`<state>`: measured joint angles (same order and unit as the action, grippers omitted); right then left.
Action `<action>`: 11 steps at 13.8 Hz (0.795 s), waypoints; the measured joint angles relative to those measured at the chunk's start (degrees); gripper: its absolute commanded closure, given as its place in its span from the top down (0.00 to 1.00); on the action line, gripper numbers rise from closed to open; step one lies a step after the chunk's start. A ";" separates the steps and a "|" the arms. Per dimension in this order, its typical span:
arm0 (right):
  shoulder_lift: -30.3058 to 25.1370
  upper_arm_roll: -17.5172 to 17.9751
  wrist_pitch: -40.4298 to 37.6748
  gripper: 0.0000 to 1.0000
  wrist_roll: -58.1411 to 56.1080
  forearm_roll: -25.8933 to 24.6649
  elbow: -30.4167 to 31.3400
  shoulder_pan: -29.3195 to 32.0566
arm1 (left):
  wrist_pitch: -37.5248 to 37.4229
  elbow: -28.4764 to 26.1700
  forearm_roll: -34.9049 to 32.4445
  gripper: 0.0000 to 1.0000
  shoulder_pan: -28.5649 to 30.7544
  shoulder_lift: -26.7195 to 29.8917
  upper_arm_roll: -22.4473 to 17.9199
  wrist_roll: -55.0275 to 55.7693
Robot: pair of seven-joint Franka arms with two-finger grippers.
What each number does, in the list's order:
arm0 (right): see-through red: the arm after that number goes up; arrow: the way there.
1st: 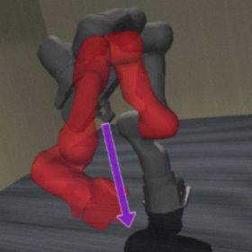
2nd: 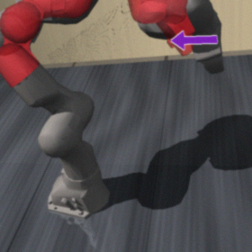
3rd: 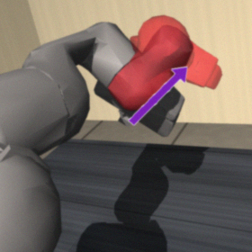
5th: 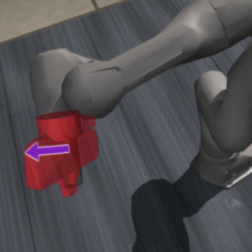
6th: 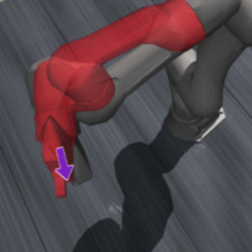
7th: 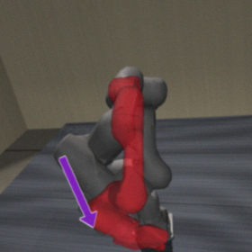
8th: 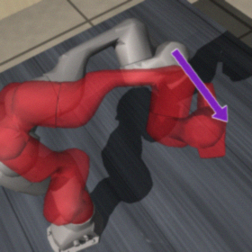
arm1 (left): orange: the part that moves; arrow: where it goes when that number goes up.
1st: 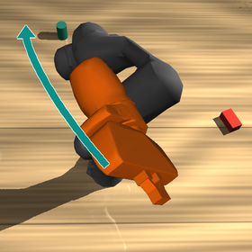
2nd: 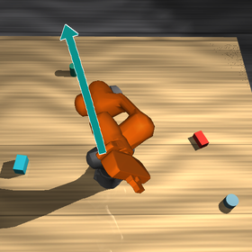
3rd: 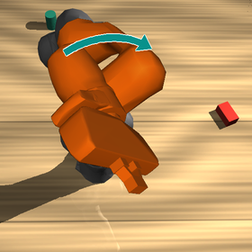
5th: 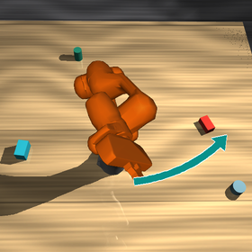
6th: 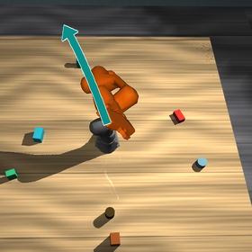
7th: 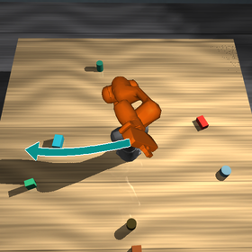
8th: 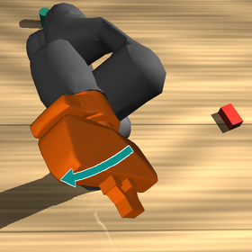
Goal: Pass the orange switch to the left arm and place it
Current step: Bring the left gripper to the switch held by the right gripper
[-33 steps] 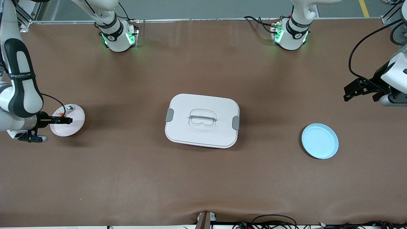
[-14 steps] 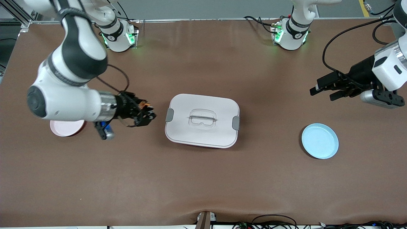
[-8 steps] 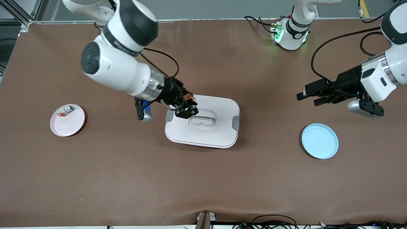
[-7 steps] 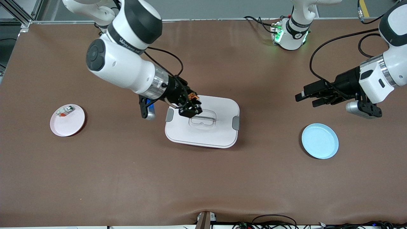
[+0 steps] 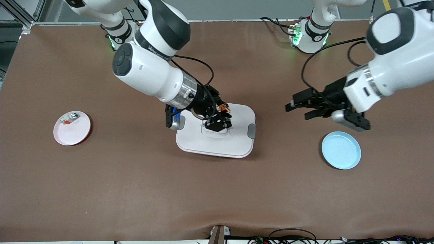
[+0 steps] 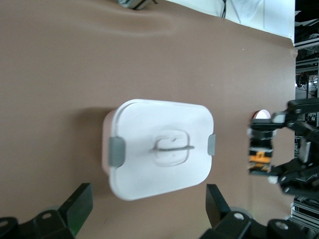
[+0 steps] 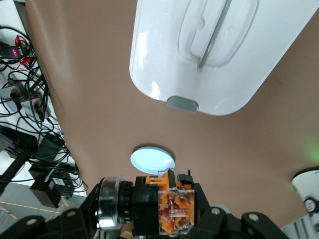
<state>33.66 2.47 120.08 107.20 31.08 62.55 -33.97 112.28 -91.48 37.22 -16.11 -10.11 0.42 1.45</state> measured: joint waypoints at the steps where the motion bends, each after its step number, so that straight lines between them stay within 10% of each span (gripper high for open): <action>1: 0.21 -0.01 0.79 0.00 0.72 0.00 -0.12 -0.46 | 1.81 0.01 1.34 1.00 -1.60 -0.85 0.03 0.11; 11: 2.89 -0.03 7.10 0.00 3.47 0.03 -2.30 -2.25 | 5.00 5.49 8.47 1.00 -5.00 -6.42 0.03 -0.02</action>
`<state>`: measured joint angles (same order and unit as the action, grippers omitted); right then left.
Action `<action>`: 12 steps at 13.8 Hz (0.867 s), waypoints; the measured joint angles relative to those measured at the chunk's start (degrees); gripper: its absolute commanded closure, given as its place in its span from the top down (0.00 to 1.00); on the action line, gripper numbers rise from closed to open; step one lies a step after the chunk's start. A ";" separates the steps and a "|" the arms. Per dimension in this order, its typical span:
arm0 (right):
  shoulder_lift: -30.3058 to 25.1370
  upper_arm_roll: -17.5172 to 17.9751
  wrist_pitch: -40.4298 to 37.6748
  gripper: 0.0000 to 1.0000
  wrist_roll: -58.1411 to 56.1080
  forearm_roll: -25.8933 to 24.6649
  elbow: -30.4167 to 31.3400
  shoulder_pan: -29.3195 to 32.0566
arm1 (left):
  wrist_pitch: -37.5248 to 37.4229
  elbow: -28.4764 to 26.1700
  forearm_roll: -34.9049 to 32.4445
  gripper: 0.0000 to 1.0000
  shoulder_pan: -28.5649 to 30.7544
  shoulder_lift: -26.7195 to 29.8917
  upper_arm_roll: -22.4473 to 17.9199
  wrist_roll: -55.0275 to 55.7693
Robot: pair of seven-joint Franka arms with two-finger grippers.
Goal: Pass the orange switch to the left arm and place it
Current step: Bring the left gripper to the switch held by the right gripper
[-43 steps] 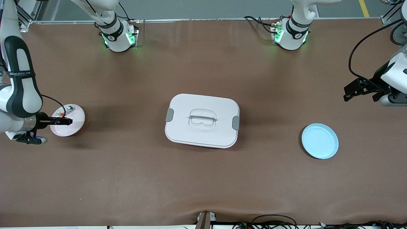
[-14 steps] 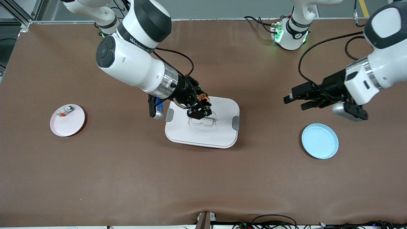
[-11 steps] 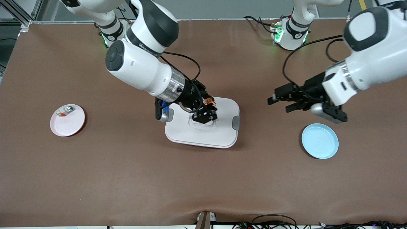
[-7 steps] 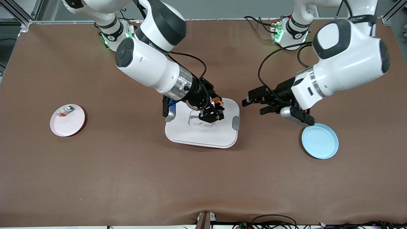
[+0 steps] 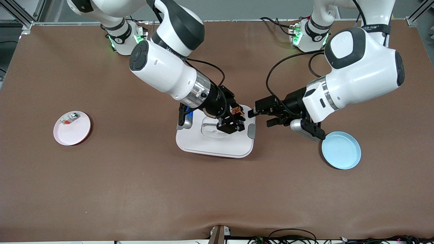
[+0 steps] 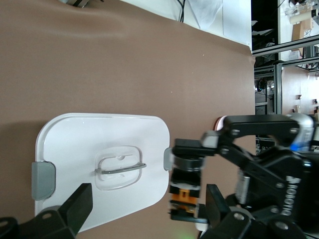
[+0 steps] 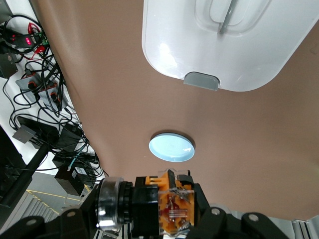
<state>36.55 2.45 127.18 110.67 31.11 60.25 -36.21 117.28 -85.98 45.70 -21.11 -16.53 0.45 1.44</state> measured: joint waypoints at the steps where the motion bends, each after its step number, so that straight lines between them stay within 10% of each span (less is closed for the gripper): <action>1: 0.31 -0.01 0.57 0.00 0.02 0.00 -0.01 -0.05 | 0.00 0.20 0.00 1.00 0.00 -0.01 0.00 -0.14; 12: 1.40 -0.41 2.15 0.00 3.03 0.01 -3.23 -1.34 | 2.92 0.46 2.42 1.00 -0.56 -2.07 0.19 -3.43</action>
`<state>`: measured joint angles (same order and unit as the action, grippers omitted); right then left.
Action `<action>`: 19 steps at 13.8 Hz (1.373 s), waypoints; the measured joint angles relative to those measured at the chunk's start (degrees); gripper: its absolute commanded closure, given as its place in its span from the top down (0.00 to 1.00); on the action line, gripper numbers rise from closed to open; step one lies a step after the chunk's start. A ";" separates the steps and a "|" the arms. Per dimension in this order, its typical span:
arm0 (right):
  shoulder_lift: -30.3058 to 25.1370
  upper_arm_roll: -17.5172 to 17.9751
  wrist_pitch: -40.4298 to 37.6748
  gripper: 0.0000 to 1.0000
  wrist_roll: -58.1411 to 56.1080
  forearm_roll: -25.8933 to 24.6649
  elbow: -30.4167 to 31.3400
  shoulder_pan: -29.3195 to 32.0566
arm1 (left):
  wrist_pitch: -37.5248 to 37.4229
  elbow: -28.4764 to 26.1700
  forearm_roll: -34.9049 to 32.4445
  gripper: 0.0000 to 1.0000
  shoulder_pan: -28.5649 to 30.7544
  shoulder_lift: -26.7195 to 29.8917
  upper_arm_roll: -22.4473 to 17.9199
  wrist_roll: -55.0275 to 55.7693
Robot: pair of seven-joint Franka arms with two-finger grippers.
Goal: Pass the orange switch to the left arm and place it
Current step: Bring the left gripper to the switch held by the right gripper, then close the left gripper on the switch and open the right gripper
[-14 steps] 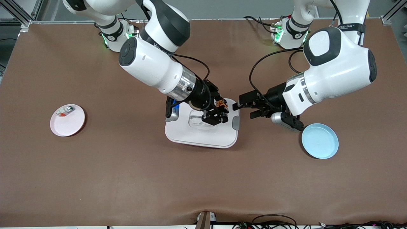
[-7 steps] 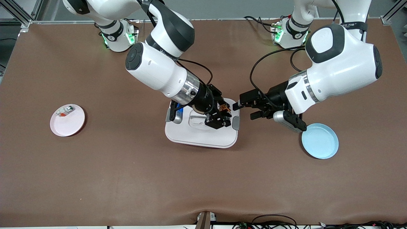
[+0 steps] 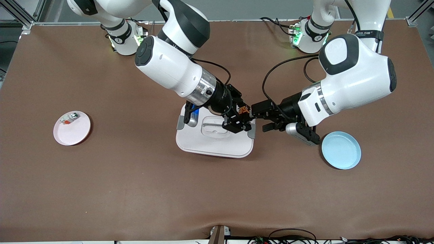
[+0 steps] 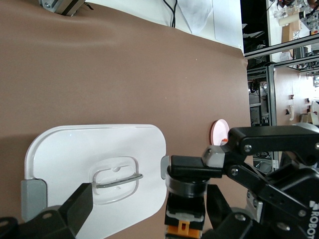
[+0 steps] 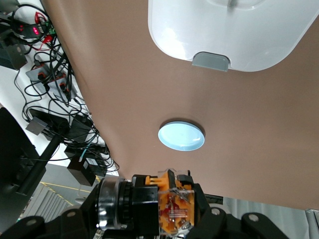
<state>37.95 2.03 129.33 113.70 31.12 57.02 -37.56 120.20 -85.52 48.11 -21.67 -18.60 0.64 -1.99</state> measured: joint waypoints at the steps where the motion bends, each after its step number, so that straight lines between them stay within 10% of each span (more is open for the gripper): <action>1: 0.01 -0.03 0.30 0.00 0.10 0.00 -0.05 0.00 | 0.42 0.03 0.04 1.00 -0.01 0.00 0.08 0.00; 14: 1.40 -0.86 2.86 0.00 0.56 0.00 -0.88 0.04 | 4.60 0.19 0.19 0.98 -0.16 -2.25 2.18 -5.69; 17: 1.45 -0.90 2.91 0.00 0.60 0.00 -0.94 0.05 | 4.60 0.35 0.33 0.27 -0.16 -2.24 2.19 -5.69; 19: 1.78 -0.96 3.23 0.00 0.60 0.00 -0.95 0.11 | 4.60 0.82 0.90 0.09 -0.18 -2.21 2.31 -5.67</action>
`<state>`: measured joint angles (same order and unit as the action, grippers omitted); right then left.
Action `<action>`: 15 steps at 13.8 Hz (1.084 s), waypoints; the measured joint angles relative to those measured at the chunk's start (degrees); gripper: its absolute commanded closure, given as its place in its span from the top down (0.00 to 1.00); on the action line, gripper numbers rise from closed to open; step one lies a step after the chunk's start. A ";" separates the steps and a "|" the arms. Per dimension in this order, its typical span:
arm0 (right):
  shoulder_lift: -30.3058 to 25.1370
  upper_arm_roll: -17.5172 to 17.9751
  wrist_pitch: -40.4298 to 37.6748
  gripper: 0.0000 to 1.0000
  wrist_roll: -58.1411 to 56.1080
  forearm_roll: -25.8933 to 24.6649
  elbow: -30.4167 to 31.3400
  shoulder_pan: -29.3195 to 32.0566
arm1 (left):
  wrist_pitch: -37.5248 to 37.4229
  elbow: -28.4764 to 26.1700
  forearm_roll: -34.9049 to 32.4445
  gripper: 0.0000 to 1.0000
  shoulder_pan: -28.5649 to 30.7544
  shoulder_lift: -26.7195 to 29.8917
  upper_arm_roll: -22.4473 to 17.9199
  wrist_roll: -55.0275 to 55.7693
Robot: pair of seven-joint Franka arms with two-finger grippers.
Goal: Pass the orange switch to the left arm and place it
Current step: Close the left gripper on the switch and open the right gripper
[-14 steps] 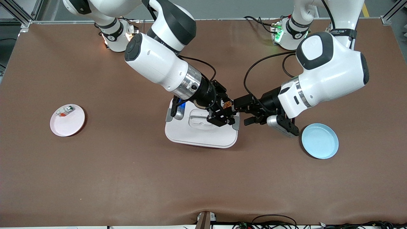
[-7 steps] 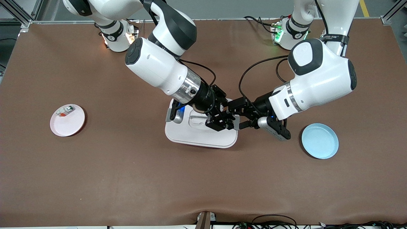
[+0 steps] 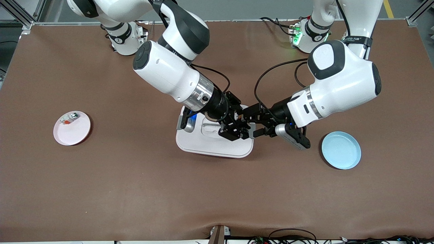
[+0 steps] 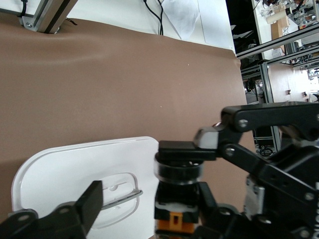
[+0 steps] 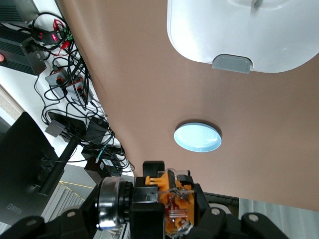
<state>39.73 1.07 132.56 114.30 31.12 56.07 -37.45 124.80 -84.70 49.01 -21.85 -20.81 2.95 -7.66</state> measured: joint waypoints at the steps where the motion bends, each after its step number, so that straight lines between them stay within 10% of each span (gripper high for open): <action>1: 0.13 -0.03 0.13 0.00 0.00 0.00 0.00 0.01 | -0.01 0.23 0.29 0.00 -0.01 0.01 0.09 0.03; 7: 0.51 -0.05 0.39 0.00 0.00 0.13 -0.23 0.01 | -0.06 0.65 0.91 0.00 -0.01 0.11 0.35 -0.08; 9: 0.54 -0.05 0.38 0.79 0.00 0.13 -0.31 0.01 | -0.06 0.66 0.91 0.00 -0.01 0.13 0.34 -0.09; 10: 0.57 -0.05 0.38 1.00 0.00 0.13 -0.37 0.01 | -0.06 0.67 0.91 0.00 0.00 0.15 0.33 -0.09; 15: 0.57 -0.25 -0.18 1.00 0.01 0.13 -1.75 0.25 | -0.76 0.38 0.89 0.00 1.12 0.14 -0.33 -0.06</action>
<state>40.30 0.82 132.37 114.31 31.25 54.32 -37.21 124.04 -84.32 49.91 -20.73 -20.68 2.62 -7.72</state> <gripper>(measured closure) 0.000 0.656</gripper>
